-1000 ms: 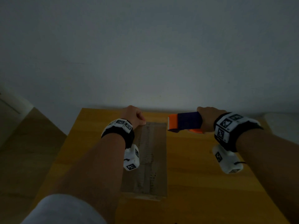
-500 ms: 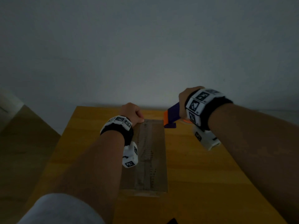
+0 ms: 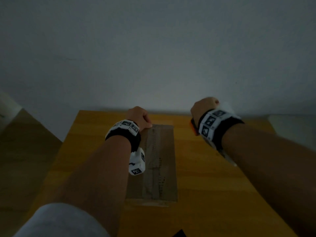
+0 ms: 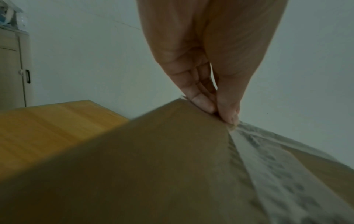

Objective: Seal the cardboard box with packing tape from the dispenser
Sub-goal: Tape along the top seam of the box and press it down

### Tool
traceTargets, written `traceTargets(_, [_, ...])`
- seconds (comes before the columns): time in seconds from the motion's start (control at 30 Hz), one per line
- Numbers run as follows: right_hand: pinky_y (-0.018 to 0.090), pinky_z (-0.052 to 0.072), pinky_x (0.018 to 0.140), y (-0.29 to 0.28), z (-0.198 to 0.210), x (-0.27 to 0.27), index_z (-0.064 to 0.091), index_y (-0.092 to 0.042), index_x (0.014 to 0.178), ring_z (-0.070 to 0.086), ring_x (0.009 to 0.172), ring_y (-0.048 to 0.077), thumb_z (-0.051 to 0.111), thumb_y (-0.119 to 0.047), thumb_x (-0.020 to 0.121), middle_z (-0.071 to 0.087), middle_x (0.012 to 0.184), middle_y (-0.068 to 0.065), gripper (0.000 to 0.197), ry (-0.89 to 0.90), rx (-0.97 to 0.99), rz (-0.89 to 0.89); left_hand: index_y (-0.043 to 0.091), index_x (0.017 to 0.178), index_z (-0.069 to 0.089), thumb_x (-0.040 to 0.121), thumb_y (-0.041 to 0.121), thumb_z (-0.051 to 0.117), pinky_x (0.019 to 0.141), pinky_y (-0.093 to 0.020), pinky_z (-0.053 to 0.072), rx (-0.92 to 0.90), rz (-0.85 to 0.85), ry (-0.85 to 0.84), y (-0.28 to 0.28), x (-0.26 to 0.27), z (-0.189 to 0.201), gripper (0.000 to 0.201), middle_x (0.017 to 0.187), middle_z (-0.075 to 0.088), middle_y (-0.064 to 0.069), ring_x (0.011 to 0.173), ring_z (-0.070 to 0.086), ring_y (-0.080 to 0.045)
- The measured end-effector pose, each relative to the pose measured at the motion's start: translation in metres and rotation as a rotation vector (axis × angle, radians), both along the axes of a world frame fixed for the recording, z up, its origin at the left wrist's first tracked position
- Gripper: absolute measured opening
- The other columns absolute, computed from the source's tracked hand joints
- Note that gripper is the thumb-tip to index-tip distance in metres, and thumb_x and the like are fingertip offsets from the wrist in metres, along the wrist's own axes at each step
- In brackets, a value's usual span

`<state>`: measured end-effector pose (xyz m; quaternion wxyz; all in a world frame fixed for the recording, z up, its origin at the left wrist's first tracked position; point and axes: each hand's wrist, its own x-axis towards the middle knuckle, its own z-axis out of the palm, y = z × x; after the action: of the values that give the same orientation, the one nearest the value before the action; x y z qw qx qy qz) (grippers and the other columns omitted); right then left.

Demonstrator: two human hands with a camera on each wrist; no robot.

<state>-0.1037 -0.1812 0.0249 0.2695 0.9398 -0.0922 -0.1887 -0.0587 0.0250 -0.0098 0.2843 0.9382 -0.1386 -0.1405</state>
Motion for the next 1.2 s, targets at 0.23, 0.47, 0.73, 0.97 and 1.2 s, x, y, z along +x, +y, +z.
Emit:
traceTargets(0.23, [0.023, 0.037, 0.047, -0.016, -0.006, -0.017, 0.059, -0.012, 0.077, 0.054, 0.056, 0.015, 0.071, -0.058, 0.072, 0.052, 0.064, -0.002, 0.047, 0.066, 0.258, -0.168, 0.01, 0.084, 0.077, 0.075, 0.019, 0.078, 0.076, -0.025, 0.051, 0.022, -0.008, 0.032, -0.001, 0.007, 0.001, 0.013, 0.093, 0.075, -0.006, 0.082, 0.065, -0.016])
traceTargets(0.47, [0.027, 0.043, 0.055, -0.018, -0.046, -0.018, 0.047, -0.015, 0.068, 0.052, 0.055, 0.016, 0.066, -0.073, 0.063, 0.049, 0.059, -0.001, 0.061, -0.065, 0.373, -0.245, 0.011, 0.086, 0.078, 0.076, 0.018, 0.078, 0.072, -0.024, 0.048, 0.013, 0.006, 0.047, -0.001, 0.009, -0.002, 0.013, 0.095, 0.075, -0.007, 0.08, 0.063, -0.014])
traceTargets(0.73, [0.034, 0.044, 0.07, -0.001, -0.081, -0.032, 0.054, -0.009, 0.102, 0.055, 0.077, 0.025, 0.065, -0.057, 0.079, 0.054, 0.078, 0.005, 0.055, -0.02, 0.409, -0.287, 0.012, 0.084, 0.078, 0.074, 0.021, 0.079, 0.072, -0.024, 0.048, 0.008, -0.004, 0.039, 0.002, 0.011, -0.005, 0.013, 0.092, 0.075, -0.004, 0.077, 0.061, -0.012])
traceTargets(0.97, [0.035, 0.042, 0.063, -0.003, -0.09, -0.034, 0.049, -0.012, 0.087, 0.052, 0.062, 0.023, 0.046, -0.047, 0.095, 0.054, 0.074, 0.009, 0.036, 0.097, 0.544, -0.335, 0.013, 0.081, 0.078, 0.072, 0.02, 0.081, 0.074, -0.023, 0.05, -0.013, 0.006, 0.035, 0.003, 0.013, -0.009, 0.012, 0.077, 0.068, 0.004, 0.068, 0.059, -0.005])
traceTargets(1.2, [0.025, 0.035, 0.053, 0.01, -0.087, -0.048, 0.035, -0.019, 0.069, 0.036, 0.053, 0.015, 0.064, -0.039, 0.087, 0.031, 0.061, -0.001, 0.04, 0.357, 0.648, -0.338, 0.016, 0.079, 0.078, 0.072, 0.022, 0.08, 0.071, -0.024, 0.048, 0.013, -0.001, 0.038, 0.003, 0.012, -0.007, 0.009, 0.077, 0.067, 0.005, 0.072, 0.059, -0.008])
